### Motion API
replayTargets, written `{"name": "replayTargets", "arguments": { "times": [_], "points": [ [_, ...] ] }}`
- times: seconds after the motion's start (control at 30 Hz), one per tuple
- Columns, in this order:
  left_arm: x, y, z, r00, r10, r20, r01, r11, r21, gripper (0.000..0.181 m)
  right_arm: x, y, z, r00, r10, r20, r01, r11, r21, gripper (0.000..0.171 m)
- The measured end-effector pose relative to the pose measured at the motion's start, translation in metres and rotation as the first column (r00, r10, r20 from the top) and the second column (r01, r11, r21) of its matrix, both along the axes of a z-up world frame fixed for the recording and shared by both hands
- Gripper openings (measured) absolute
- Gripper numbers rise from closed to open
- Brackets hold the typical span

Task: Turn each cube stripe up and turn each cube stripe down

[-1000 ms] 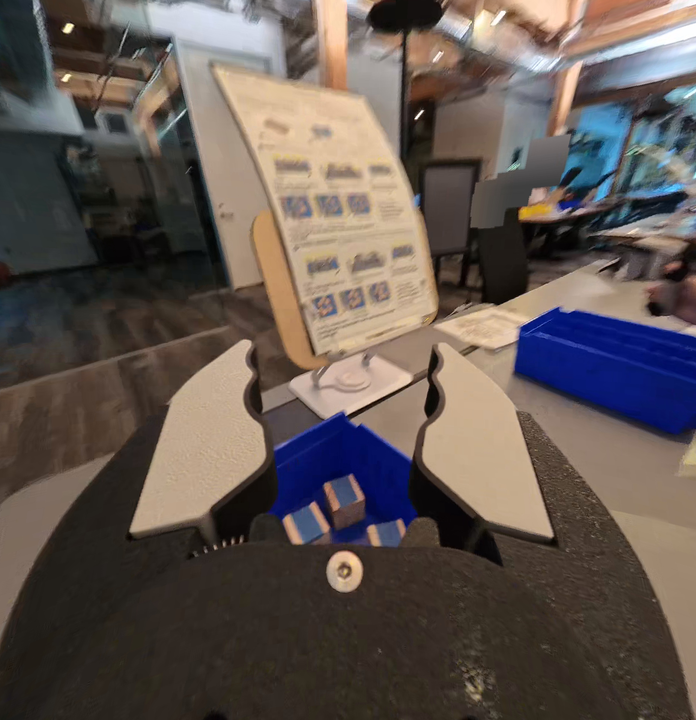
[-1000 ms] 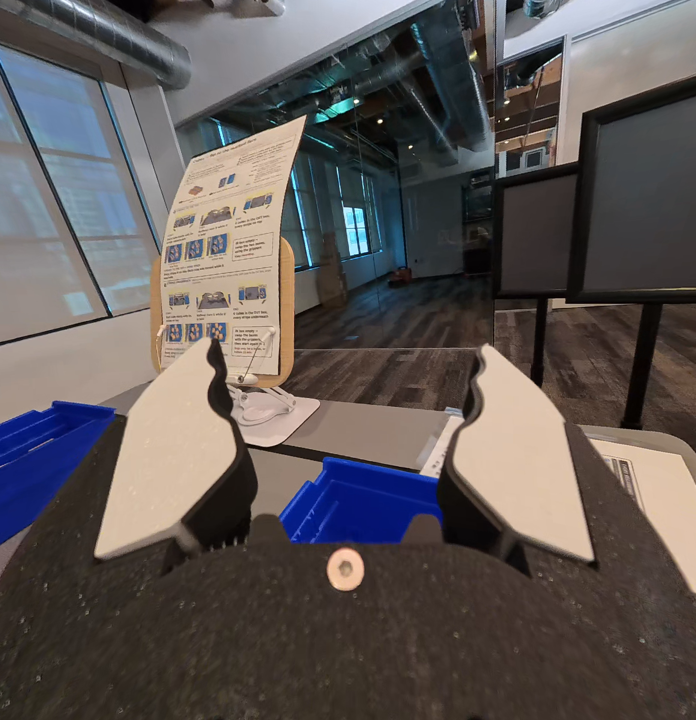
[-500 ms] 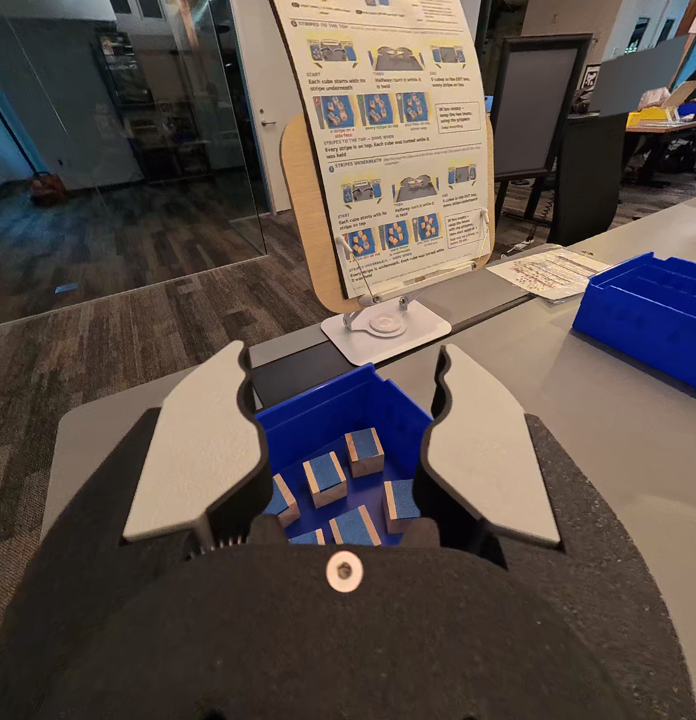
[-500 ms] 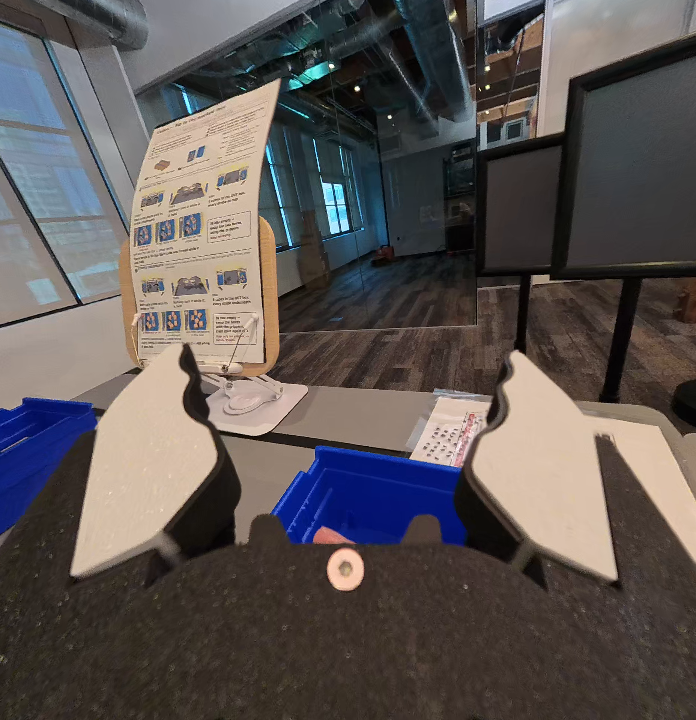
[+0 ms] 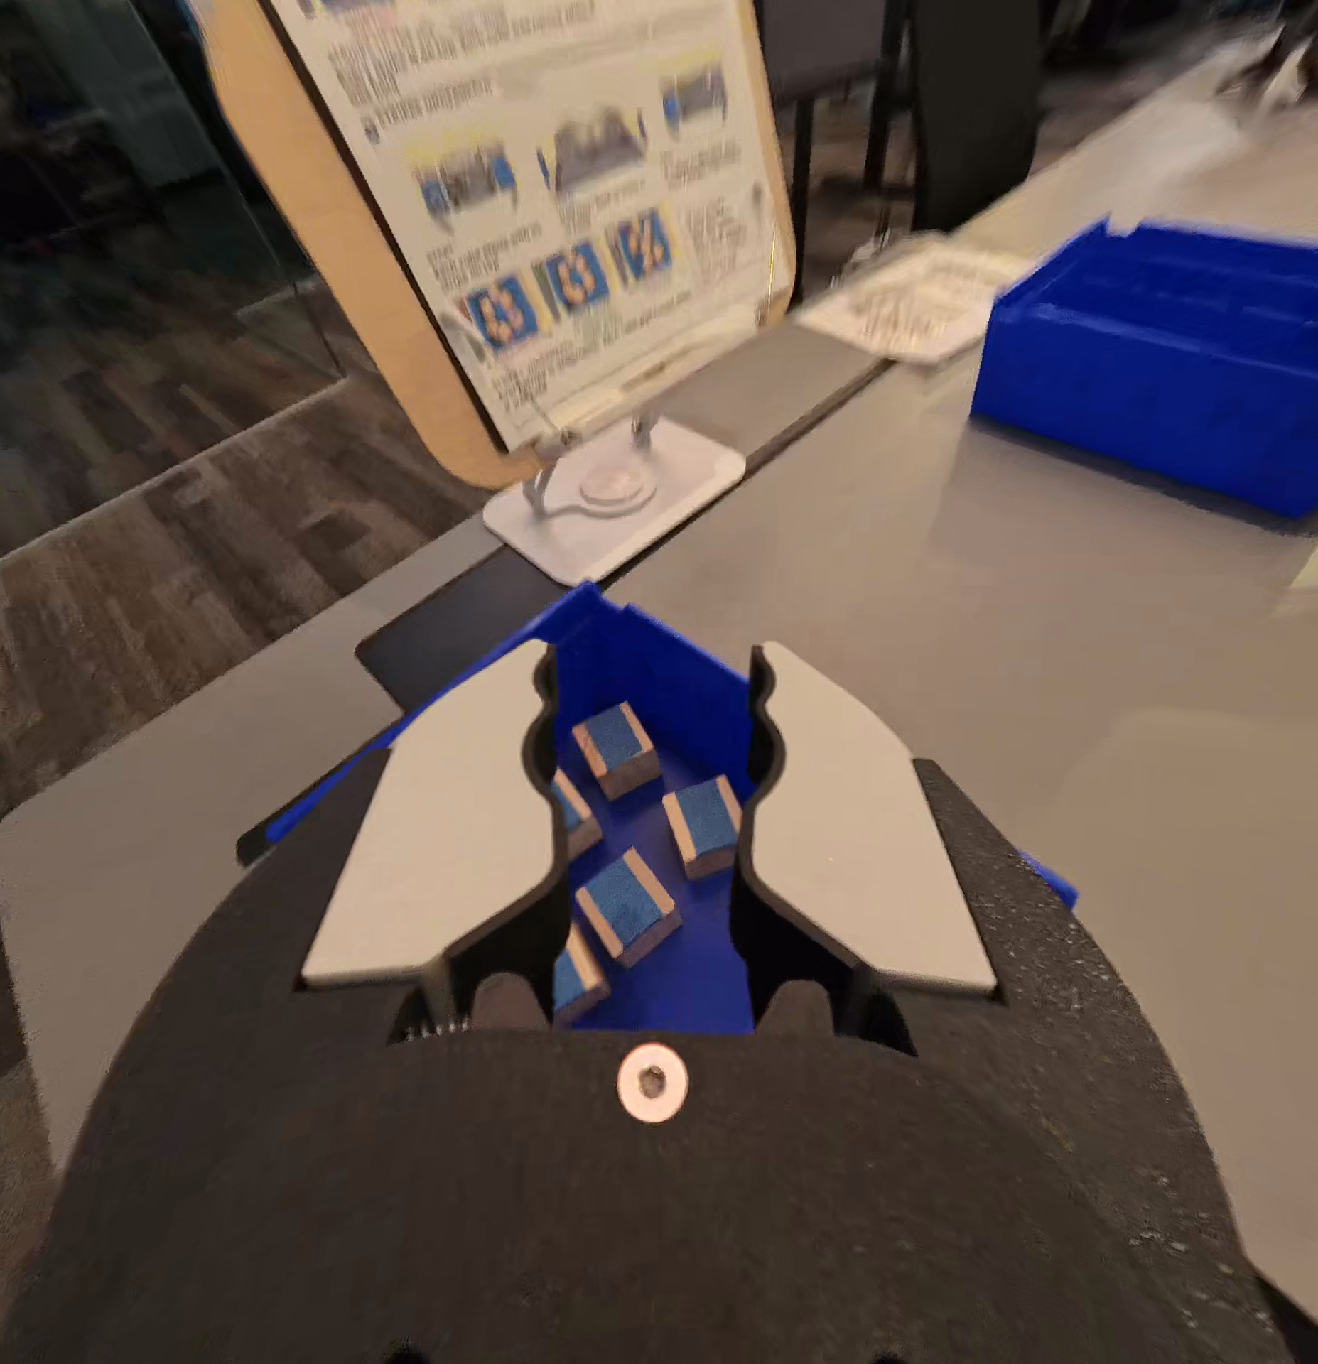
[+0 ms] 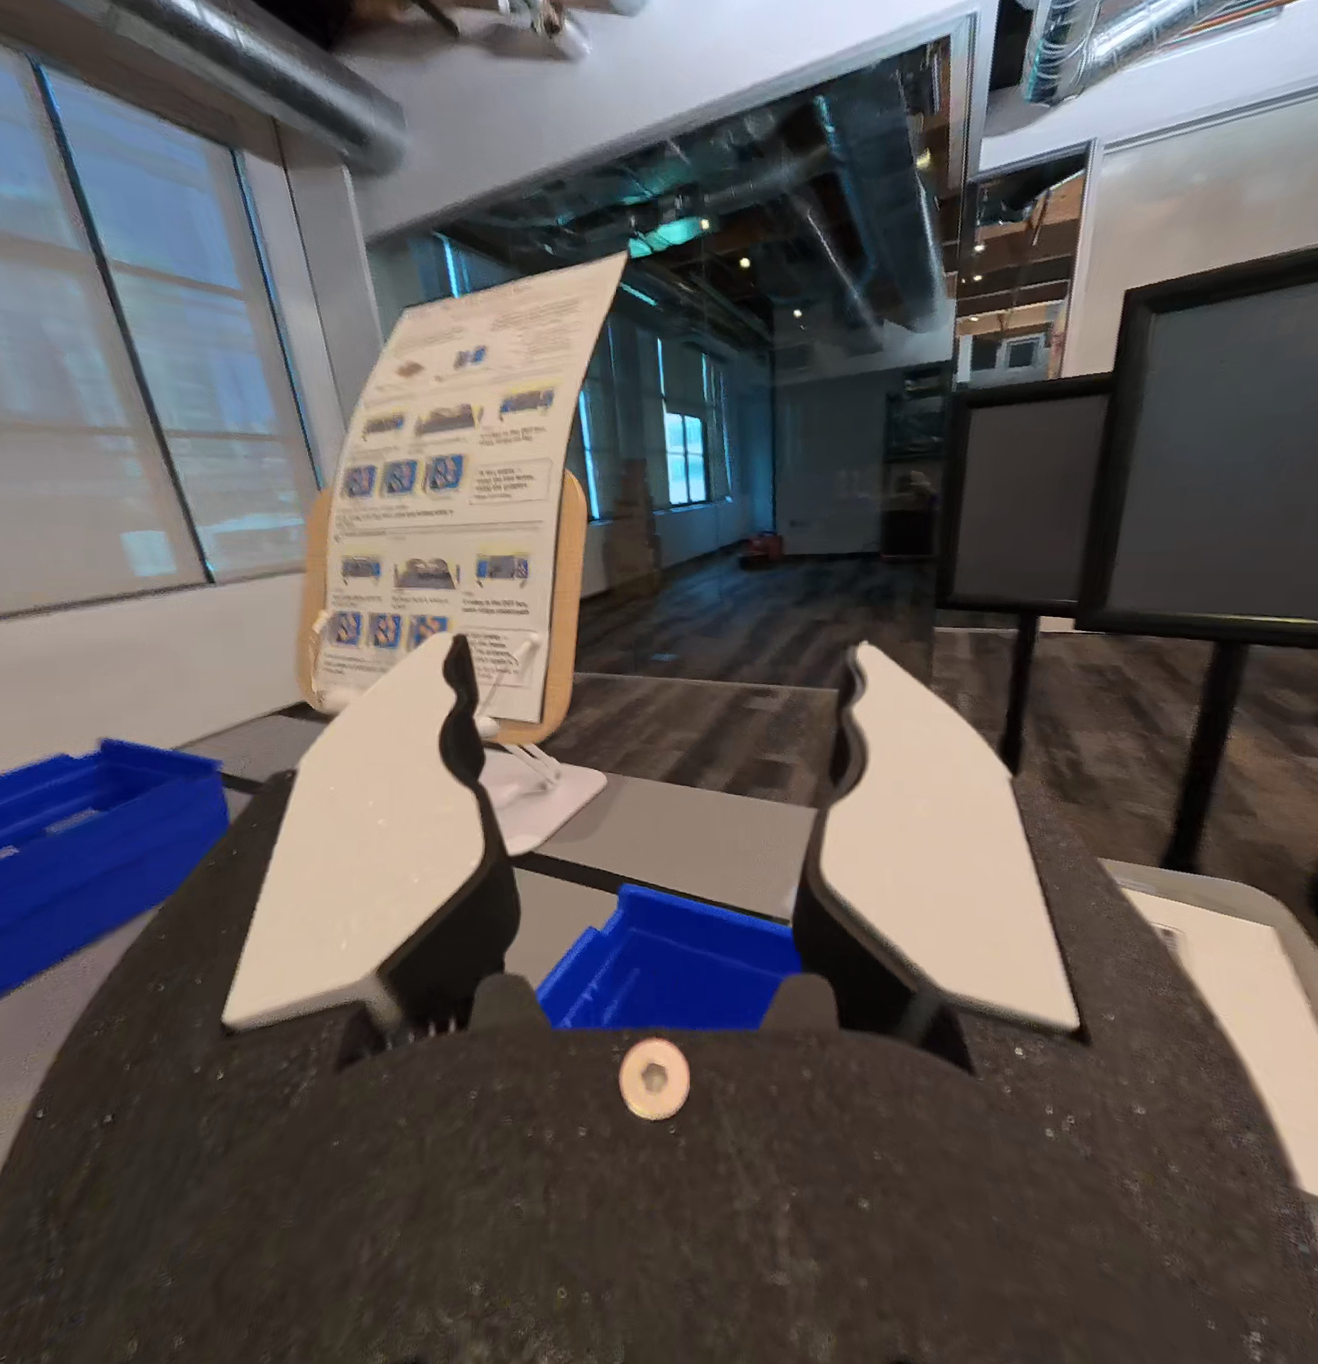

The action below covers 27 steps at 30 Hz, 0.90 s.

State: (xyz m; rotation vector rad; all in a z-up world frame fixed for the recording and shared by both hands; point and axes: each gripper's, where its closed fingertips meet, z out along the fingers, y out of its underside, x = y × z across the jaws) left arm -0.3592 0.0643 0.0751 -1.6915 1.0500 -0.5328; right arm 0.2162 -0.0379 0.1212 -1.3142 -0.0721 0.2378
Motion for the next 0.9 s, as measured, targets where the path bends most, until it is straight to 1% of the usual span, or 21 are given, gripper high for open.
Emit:
{"name": "replayTargets", "arguments": {
  "times": [0.07, 0.1, 0.17, 0.23, 0.27, 0.37, 0.43, 0.5, 0.6, 0.67, 0.77, 0.8, 0.83, 0.9],
  "points": [
    [0.002, -0.002, -0.024, 0.99, -0.016, -0.14, 0.011, 0.999, -0.036, 0.045, -0.005, 0.003, -0.006, 0.998, 0.002, 0.063, 0.0, 0.999, -0.044, 0.092],
    [0.002, -0.002, -0.04, 0.971, -0.029, -0.239, 0.016, 0.998, -0.054, 0.039, -0.009, 0.006, -0.01, 0.996, 0.013, 0.085, -0.007, 0.997, -0.071, 0.092],
    [0.003, -0.003, -0.073, 0.894, -0.055, -0.444, 0.018, 0.996, -0.087, 0.04, -0.017, 0.01, -0.015, 0.992, 0.03, 0.122, -0.017, 0.994, -0.104, 0.092],
    [0.009, -0.002, -0.099, 0.829, -0.075, -0.555, 0.0, 0.991, -0.133, 0.041, -0.024, 0.015, -0.019, 0.987, 0.038, 0.154, -0.019, 0.992, -0.124, 0.092],
    [0.012, 0.003, -0.109, 0.809, -0.06, -0.584, -0.043, 0.986, -0.162, 0.041, -0.027, 0.017, -0.022, 0.985, 0.04, 0.17, -0.017, 0.99, -0.138, 0.093],
    [0.025, 0.016, -0.136, 0.781, -0.01, -0.624, -0.212, 0.936, -0.28, 0.042, -0.034, 0.024, -0.03, 0.974, 0.044, 0.224, -0.004, 0.984, -0.177, 0.095],
    [0.029, 0.025, -0.15, 0.763, 0.038, -0.645, -0.304, 0.902, -0.307, 0.04, -0.038, 0.028, -0.036, 0.965, 0.043, 0.26, 0.009, 0.98, -0.198, 0.096],
    [0.031, 0.027, -0.162, 0.752, 0.049, -0.658, -0.345, 0.879, -0.329, 0.042, -0.041, 0.03, -0.04, 0.956, 0.046, 0.289, 0.017, 0.977, -0.214, 0.096],
    [0.032, 0.022, -0.174, 0.754, 0.049, -0.655, -0.406, 0.819, -0.406, 0.046, -0.044, 0.033, -0.044, 0.947, 0.053, 0.316, 0.023, 0.972, -0.232, 0.097],
    [0.031, 0.023, -0.177, 0.74, 0.06, -0.67, -0.425, 0.814, -0.396, 0.045, -0.048, 0.035, -0.048, 0.944, 0.068, 0.324, 0.014, 0.969, -0.247, 0.097],
    [0.024, 0.023, -0.184, 0.696, 0.064, -0.715, -0.463, 0.801, -0.379, 0.045, -0.05, 0.038, -0.052, 0.937, 0.071, 0.343, 0.023, 0.965, -0.26, 0.097],
    [0.024, 0.021, -0.186, 0.7, 0.054, -0.712, -0.464, 0.792, -0.397, 0.042, -0.05, 0.038, -0.053, 0.935, 0.069, 0.348, 0.027, 0.964, -0.263, 0.096],
    [0.028, 0.021, -0.185, 0.719, 0.052, -0.693, -0.454, 0.791, -0.411, 0.043, -0.05, 0.039, -0.053, 0.933, 0.064, 0.353, 0.033, 0.965, -0.262, 0.096],
    [0.026, 0.018, -0.19, 0.704, 0.03, -0.71, -0.46, 0.78, -0.424, 0.043, -0.05, 0.039, -0.053, 0.932, 0.06, 0.356, 0.038, 0.965, -0.26, 0.096]
  ]
}}
